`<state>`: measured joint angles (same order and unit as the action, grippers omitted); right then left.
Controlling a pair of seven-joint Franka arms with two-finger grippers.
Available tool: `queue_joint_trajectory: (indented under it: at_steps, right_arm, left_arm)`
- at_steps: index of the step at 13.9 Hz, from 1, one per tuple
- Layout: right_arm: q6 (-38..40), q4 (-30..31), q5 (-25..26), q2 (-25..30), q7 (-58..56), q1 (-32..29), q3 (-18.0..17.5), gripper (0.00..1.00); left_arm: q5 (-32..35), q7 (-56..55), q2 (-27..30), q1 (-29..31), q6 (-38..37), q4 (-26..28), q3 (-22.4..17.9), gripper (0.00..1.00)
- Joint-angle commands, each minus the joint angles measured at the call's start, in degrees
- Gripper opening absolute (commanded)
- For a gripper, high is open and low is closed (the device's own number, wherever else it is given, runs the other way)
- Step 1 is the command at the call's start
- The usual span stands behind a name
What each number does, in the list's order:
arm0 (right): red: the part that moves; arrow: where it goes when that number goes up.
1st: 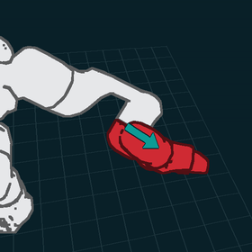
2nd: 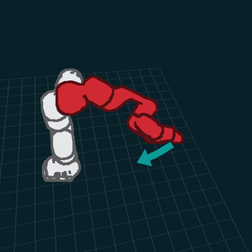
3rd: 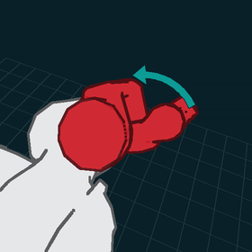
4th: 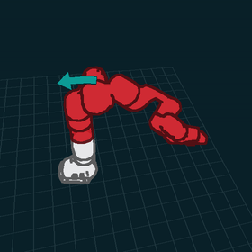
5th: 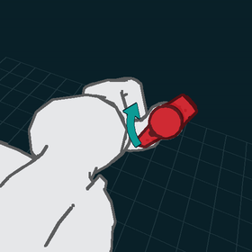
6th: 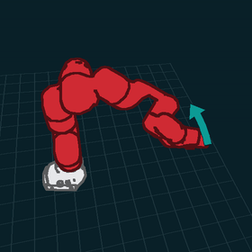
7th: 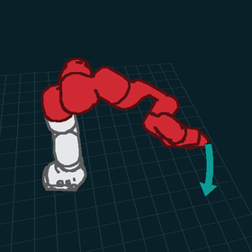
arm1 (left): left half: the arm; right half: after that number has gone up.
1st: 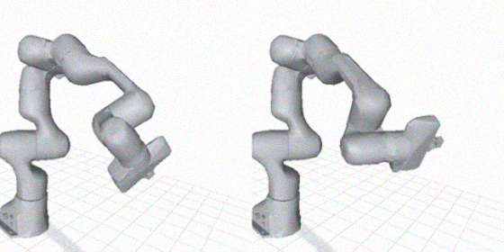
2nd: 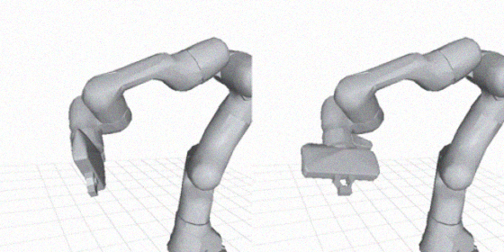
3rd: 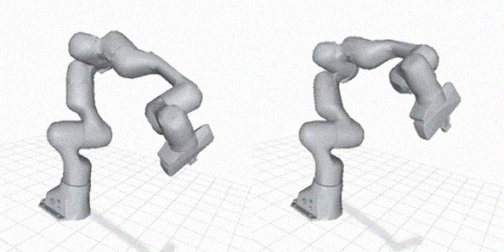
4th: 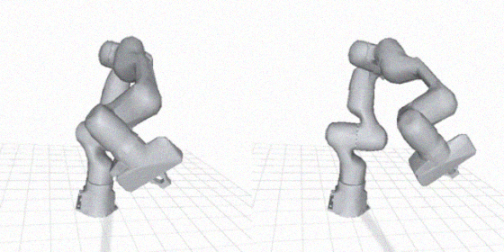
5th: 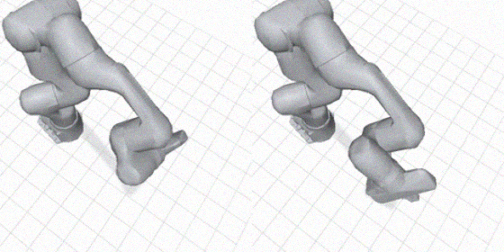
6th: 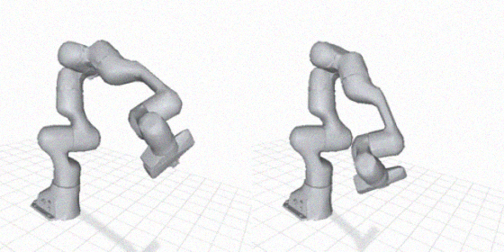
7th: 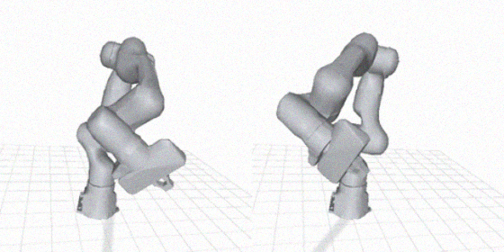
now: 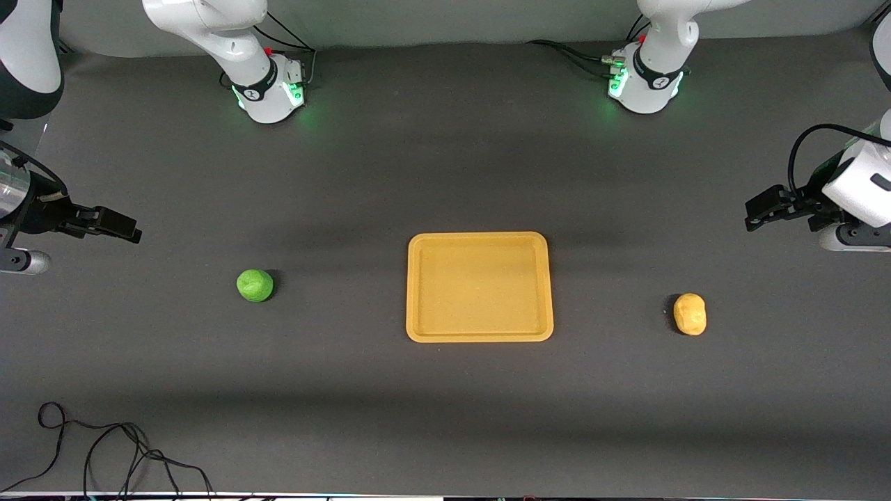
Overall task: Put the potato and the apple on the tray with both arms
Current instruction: 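Lower the left gripper onto the potato while the right gripper lowers onto the apple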
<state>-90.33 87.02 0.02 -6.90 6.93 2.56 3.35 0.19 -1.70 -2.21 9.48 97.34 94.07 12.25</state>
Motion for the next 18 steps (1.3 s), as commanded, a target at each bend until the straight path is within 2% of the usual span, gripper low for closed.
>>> queue_joint_trajectory:
  at_steps: [1, 6, 13, 15, 18]
  right_arm:
    - [-0.4, -1.3, -1.5, -0.7, 0.4, -0.5, -0.6, 1.00]
    - [-0.5, -1.7, -1.5, -0.7, -0.4, -0.8, -0.6, 1.00]
    - [-0.5, -0.7, -1.4, -2.2, -1.3, -0.2, -0.9, 1.00]
    - [-3.6, 3.3, -1.5, -2.0, -1.0, 0.3, -1.6, 1.00]
    - [-14.1, 12.8, -1.7, -2.0, -0.3, 0.6, -2.8, 1.00]
  left_arm:
    - [1.1, 0.6, 0.6, -0.1, 1.0, 1.0, 0.0, 1.00]
    - [1.2, 0.6, 0.2, -0.1, 1.6, 0.8, 0.0, 1.00]
    - [5.0, 0.7, -12.1, 0.8, 12.4, 1.2, 0.0, 1.00]
    - [5.0, 0.4, -15.3, 0.4, 19.2, 4.6, -0.1, 1.00]
    - [5.3, 0.5, -17.0, 1.3, 29.6, 11.2, -0.1, 1.00]
